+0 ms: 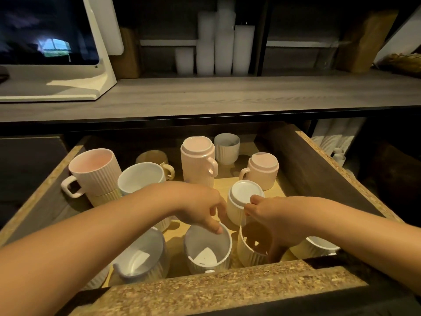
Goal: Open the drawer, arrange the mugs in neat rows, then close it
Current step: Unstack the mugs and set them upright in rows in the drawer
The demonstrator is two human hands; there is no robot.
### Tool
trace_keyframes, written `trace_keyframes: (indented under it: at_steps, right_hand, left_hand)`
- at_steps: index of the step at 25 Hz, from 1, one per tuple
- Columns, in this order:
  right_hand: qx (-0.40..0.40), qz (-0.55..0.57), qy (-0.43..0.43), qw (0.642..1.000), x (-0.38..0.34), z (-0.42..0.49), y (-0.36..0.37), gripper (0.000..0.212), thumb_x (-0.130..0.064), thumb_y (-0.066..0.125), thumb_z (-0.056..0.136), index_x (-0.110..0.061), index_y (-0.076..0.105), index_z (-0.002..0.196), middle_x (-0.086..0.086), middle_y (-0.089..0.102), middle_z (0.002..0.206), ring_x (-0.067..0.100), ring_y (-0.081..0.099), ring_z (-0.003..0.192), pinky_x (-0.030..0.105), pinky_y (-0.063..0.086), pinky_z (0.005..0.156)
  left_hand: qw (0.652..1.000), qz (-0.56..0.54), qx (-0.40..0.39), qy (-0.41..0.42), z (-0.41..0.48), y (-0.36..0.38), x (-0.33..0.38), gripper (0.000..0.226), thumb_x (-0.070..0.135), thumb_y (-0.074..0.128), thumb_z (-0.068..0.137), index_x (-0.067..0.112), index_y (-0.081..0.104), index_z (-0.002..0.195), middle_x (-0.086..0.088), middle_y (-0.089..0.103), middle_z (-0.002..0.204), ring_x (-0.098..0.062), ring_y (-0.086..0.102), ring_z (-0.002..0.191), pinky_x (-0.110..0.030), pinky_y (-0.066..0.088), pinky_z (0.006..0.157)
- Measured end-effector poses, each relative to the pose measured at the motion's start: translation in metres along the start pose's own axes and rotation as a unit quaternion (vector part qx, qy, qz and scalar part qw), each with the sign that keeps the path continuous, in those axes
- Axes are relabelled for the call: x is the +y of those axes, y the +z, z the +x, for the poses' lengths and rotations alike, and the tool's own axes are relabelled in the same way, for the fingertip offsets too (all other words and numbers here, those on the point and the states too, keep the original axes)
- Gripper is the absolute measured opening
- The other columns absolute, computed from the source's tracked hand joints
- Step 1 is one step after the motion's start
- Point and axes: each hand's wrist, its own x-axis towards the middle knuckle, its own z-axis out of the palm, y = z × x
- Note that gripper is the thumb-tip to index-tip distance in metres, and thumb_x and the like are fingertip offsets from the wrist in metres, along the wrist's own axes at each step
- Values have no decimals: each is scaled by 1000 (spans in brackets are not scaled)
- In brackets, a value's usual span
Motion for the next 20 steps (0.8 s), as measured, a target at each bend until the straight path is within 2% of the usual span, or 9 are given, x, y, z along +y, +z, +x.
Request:
trace_keyframes:
  at_steps: [4,7,10,15,17,20]
  right_hand:
    - [-14,-17,0,1000,-2,0,-2,74,-26,69,83,-17,27,143,6,38,134,24,54,111,28,50,91]
    - [-25,-12,10,1000,-1,-2,-4,74,-27,68,84,-17,27,144,6,39,134,24,53,113,29,50,92]
    - [-26,18,25,999,2,-5,-19,69,-37,67,83,-22,34,142,3,48,133,21,55,111,28,52,91]
    - [82,35,7,996,-9,19,-57,54,-39,59,88,-23,41,136,1,57,129,18,58,108,23,49,82]
    - [108,46,-14,993,-20,36,-70,51,-38,59,89,-23,43,135,1,59,126,16,59,101,23,48,79]
    - [146,56,-49,987,-40,57,-88,48,-38,57,89,-20,47,133,4,60,124,20,59,105,24,48,78]
  left_hand:
    - [999,-7,40,-3,-21,-3,-13,43,41,56,88,28,48,128,6,54,129,-12,53,114,-22,43,88]
    - [998,9,67,-2,-33,-5,-19,48,42,56,88,29,45,132,8,52,134,-10,51,118,-22,42,95]
    - [993,14,117,-2,-43,-10,-23,51,41,54,89,31,39,137,11,45,141,-8,45,124,-19,37,98]
    - [983,14,178,-32,-64,-28,-42,58,42,58,86,34,33,138,12,39,144,-7,41,125,-23,35,102]
    - [980,2,188,-62,-73,-36,-56,64,42,61,84,34,31,139,12,36,145,-8,38,129,-24,33,103]
    - [976,-13,188,-108,-87,-43,-81,75,42,66,79,33,26,142,10,30,149,-10,36,130,-26,35,102]
